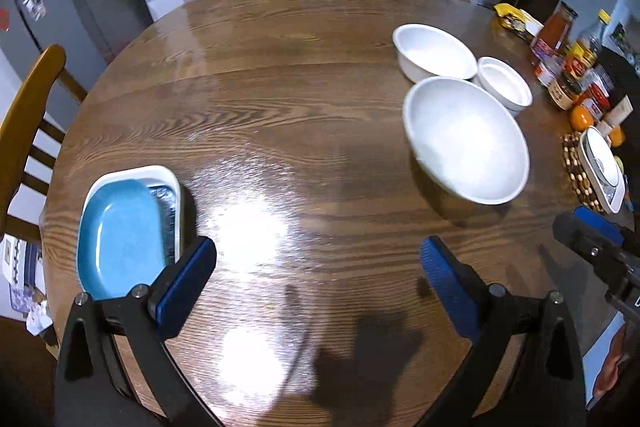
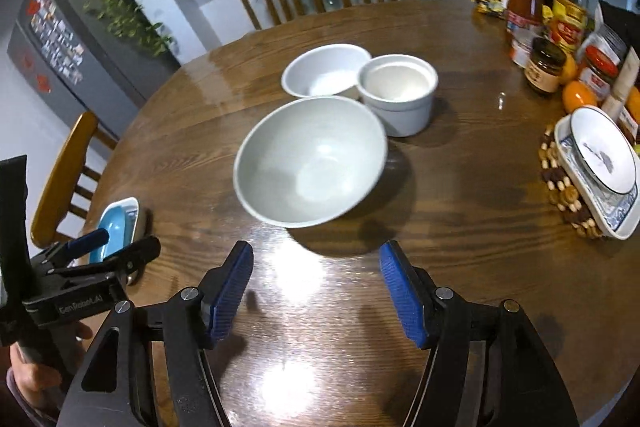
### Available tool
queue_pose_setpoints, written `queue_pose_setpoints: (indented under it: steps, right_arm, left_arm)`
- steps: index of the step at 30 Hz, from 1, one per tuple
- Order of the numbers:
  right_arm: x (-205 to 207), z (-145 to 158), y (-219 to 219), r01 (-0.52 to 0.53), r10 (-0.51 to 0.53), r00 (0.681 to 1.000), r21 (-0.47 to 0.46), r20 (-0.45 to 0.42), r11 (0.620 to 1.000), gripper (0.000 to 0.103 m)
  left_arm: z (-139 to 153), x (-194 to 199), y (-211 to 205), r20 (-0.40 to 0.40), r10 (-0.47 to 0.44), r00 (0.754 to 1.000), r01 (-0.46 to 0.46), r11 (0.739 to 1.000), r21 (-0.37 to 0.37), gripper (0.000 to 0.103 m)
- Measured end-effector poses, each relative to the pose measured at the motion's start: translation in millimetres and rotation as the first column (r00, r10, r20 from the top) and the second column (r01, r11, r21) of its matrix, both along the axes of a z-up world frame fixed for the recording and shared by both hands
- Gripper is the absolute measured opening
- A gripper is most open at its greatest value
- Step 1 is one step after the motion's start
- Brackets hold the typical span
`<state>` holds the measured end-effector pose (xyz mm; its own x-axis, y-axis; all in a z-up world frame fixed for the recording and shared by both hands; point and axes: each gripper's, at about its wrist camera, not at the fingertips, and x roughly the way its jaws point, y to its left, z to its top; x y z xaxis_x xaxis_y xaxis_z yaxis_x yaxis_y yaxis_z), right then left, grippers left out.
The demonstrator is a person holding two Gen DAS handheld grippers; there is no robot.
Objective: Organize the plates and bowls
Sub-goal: 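Move both grippers to the rim of the large white bowl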
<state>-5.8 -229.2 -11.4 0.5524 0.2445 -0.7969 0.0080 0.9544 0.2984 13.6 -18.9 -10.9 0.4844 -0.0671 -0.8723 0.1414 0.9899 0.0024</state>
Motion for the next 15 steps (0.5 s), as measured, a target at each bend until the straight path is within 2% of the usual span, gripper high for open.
queue_pose_setpoints:
  steps: [8,15]
  right_arm:
    - [-1.5,-0.4,-32.5,0.031,-0.031,1.000,0.023,0.003,0.999,0.067]
    - [3.4,-8.5,-53.3,0.055,-0.054,0.998,0.054,-0.020,0.997,0.067]
  left_arm:
    - [5.0,4.0,-35.3,-0.002,-0.049,0.999,0.049,0.999,-0.016,0.102]
    - [1.4,17.9,-49.3,-0.002,-0.019,1.000,0.019,1.000,-0.019,0.102]
